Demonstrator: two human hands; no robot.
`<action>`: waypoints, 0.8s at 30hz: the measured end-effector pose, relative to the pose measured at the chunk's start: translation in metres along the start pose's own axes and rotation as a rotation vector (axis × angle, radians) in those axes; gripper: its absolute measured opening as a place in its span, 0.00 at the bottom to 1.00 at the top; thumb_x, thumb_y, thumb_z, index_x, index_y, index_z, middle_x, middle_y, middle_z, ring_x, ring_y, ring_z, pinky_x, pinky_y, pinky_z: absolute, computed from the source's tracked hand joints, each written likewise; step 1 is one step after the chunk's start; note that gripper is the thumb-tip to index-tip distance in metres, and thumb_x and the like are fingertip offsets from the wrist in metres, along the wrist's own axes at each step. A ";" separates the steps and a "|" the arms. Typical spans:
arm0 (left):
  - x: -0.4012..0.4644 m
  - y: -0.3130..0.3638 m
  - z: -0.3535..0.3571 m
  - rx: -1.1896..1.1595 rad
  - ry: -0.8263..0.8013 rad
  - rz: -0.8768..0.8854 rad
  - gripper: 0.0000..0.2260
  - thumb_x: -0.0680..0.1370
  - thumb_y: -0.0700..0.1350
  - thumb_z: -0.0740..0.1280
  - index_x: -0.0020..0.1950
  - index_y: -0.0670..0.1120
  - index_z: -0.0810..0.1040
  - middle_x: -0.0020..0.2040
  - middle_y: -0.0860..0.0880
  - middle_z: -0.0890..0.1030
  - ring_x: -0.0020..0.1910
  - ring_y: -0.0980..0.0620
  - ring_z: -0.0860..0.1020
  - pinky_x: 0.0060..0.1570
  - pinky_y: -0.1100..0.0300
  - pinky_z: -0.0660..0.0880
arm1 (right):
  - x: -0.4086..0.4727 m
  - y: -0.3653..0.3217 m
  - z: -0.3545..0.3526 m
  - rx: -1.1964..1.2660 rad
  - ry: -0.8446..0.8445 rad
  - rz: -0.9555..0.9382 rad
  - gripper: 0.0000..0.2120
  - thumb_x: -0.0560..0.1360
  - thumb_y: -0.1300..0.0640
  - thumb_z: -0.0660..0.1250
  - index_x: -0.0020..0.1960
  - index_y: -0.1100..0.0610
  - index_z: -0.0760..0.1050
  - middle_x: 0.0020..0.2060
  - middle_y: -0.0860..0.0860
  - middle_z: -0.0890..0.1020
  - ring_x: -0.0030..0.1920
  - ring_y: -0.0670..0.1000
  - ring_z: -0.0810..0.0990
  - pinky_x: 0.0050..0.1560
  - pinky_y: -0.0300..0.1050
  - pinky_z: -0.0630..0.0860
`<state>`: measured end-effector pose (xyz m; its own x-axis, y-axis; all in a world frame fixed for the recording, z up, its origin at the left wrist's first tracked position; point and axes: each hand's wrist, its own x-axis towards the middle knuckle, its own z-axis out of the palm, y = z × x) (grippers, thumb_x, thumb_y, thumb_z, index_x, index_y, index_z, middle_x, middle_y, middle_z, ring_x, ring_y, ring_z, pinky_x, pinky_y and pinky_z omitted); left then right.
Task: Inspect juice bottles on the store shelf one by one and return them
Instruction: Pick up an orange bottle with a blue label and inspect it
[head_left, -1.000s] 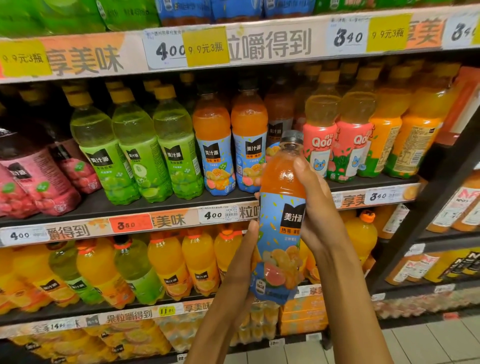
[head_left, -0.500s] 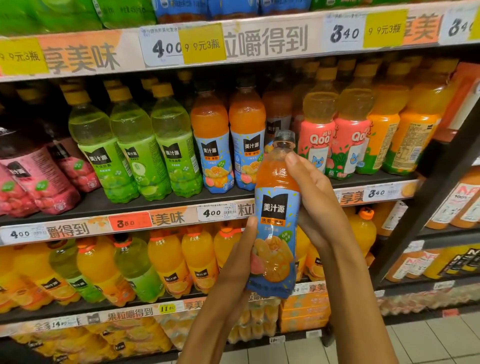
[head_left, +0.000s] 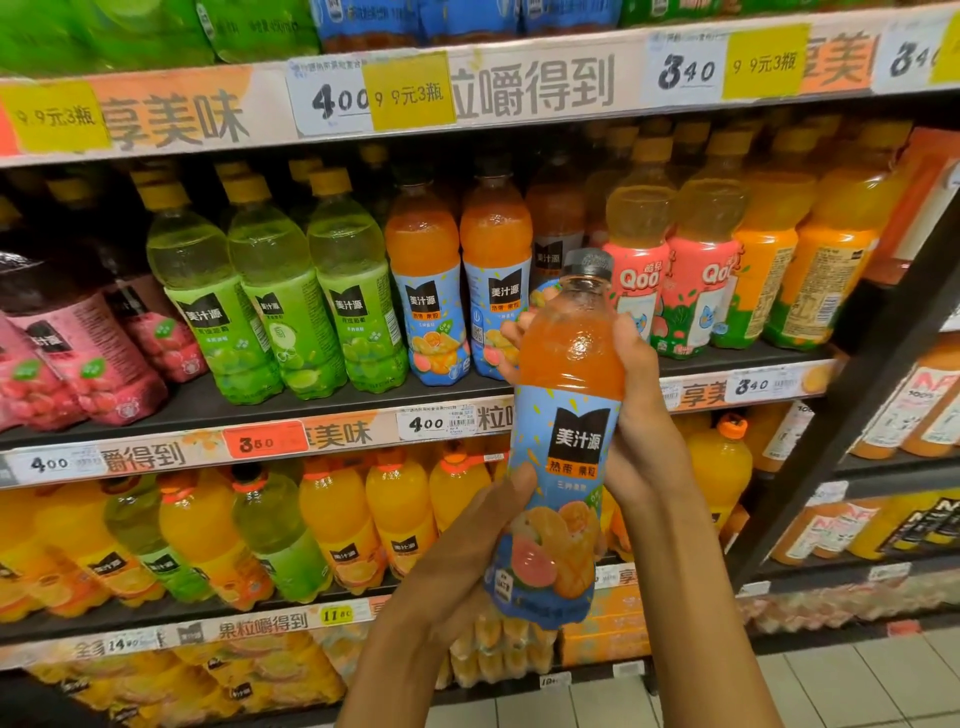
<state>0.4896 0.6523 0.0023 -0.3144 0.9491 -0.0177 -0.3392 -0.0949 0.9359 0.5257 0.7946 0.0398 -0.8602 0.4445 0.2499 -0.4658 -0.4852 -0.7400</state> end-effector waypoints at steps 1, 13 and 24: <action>0.001 0.002 0.000 0.028 0.033 0.009 0.29 0.57 0.68 0.75 0.46 0.46 0.85 0.37 0.49 0.84 0.33 0.54 0.82 0.36 0.63 0.79 | 0.001 -0.001 -0.001 -0.032 0.050 0.006 0.33 0.66 0.40 0.75 0.62 0.62 0.77 0.58 0.63 0.81 0.61 0.60 0.78 0.67 0.59 0.70; 0.011 -0.011 -0.002 0.384 0.324 0.179 0.21 0.65 0.54 0.73 0.55 0.51 0.75 0.47 0.53 0.85 0.46 0.58 0.83 0.41 0.66 0.77 | -0.002 -0.006 -0.003 -0.411 0.089 -0.095 0.13 0.72 0.53 0.70 0.55 0.55 0.78 0.45 0.51 0.84 0.45 0.48 0.83 0.44 0.40 0.79; 0.016 -0.014 0.007 0.300 0.293 0.273 0.23 0.63 0.59 0.75 0.53 0.50 0.77 0.41 0.52 0.85 0.40 0.55 0.83 0.39 0.61 0.79 | -0.002 -0.012 -0.001 -0.313 0.078 -0.129 0.22 0.72 0.50 0.68 0.63 0.59 0.74 0.50 0.52 0.83 0.51 0.50 0.82 0.52 0.45 0.79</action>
<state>0.4952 0.6712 -0.0088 -0.6069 0.7732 0.1841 0.0467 -0.1965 0.9794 0.5329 0.8001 0.0477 -0.7743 0.5490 0.3146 -0.4729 -0.1717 -0.8642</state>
